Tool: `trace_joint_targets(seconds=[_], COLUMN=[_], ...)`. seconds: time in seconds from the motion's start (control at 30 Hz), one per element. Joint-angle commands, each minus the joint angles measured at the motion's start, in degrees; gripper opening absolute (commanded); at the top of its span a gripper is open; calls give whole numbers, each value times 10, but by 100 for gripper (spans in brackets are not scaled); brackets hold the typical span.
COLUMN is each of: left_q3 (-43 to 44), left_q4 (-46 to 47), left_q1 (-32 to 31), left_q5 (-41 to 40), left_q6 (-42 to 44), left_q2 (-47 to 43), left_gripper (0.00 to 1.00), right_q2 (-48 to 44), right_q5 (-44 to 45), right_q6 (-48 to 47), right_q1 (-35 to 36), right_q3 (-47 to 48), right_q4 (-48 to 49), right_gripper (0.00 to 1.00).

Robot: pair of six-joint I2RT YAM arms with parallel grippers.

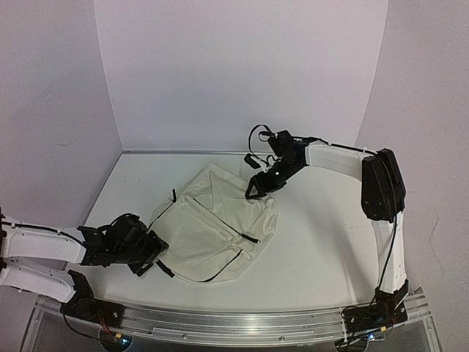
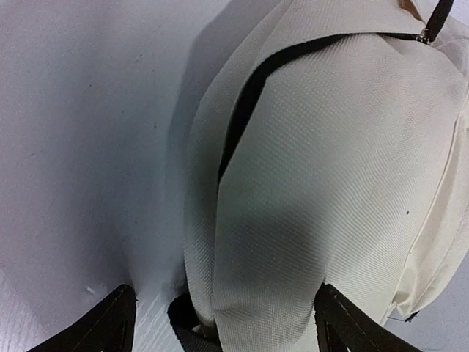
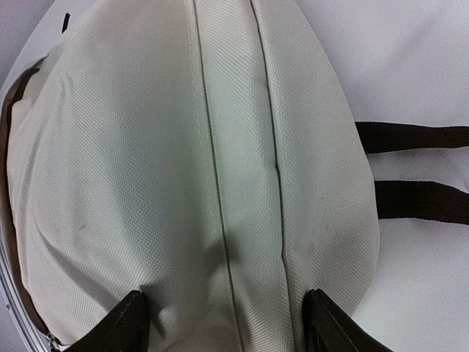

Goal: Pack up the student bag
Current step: Adjust the student bag at the center of the board.

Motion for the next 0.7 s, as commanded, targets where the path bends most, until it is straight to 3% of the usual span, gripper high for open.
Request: trace_joint_targets(seconds=[0.0,0.17,0.37,0.5,0.67], left_q3=[11,52,225,362,566], left_q4=[118,178,60,-15,-90], left_q1=[-3,-3,-2,10,16], left_q5=[12,-18,-100,-105,12], left_q6=[23,106,285,414,600], left_q2=[62,83,70,98,176], left_gripper=[80,59,4,0,0], right_q2=[18,1,-54,-112,-195], right_q5=[8,-27,-95,-141,-136], right_q6=[-21,-20,-37,-41,-30], right_q1=[11,12,25,30,7], right_q3=[-58,-104,-200,-240,-236], right_q4=[-92,-90,-82,-78,-79], right_gripper=[68,66,64,66,76])
